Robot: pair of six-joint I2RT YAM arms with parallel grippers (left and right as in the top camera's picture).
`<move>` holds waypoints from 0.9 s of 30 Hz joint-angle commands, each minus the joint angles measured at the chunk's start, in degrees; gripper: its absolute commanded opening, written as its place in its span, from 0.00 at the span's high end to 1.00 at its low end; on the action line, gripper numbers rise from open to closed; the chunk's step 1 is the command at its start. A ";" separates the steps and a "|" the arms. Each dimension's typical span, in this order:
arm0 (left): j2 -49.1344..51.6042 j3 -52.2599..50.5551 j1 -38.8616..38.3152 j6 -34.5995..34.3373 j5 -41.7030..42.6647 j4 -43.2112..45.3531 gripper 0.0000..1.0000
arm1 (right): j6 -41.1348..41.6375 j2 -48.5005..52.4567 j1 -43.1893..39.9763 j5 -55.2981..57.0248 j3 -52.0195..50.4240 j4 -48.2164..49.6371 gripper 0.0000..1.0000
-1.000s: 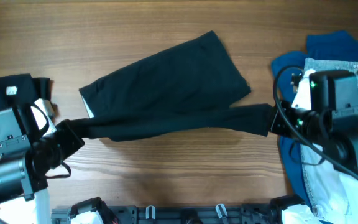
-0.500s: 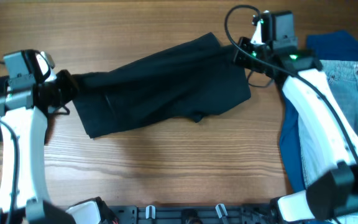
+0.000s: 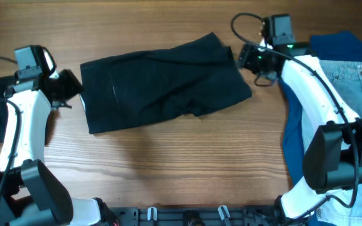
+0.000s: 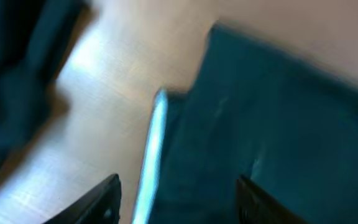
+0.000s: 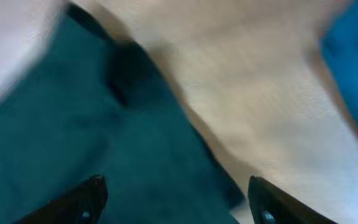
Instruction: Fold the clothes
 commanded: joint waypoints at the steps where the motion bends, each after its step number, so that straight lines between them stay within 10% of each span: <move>1: 0.74 -0.48 0.59 1.97 -3.08 -5.03 0.43 | -6.14 0.04 -1.68 -0.59 0.22 -4.87 0.25; 11: 12.22 -4.28 0.59 11.87 17.42 -0.70 0.59 | -11.04 1.03 -1.66 -12.37 -1.99 -4.81 0.59; 16: 13.64 -4.17 0.72 14.56 26.71 -0.76 0.94 | -10.14 3.02 -1.68 -11.91 -5.77 -2.58 0.60; 27: 3.50 -3.15 3.04 14.82 24.48 -11.65 0.96 | -10.36 8.04 -1.66 -11.93 -6.08 -2.14 0.59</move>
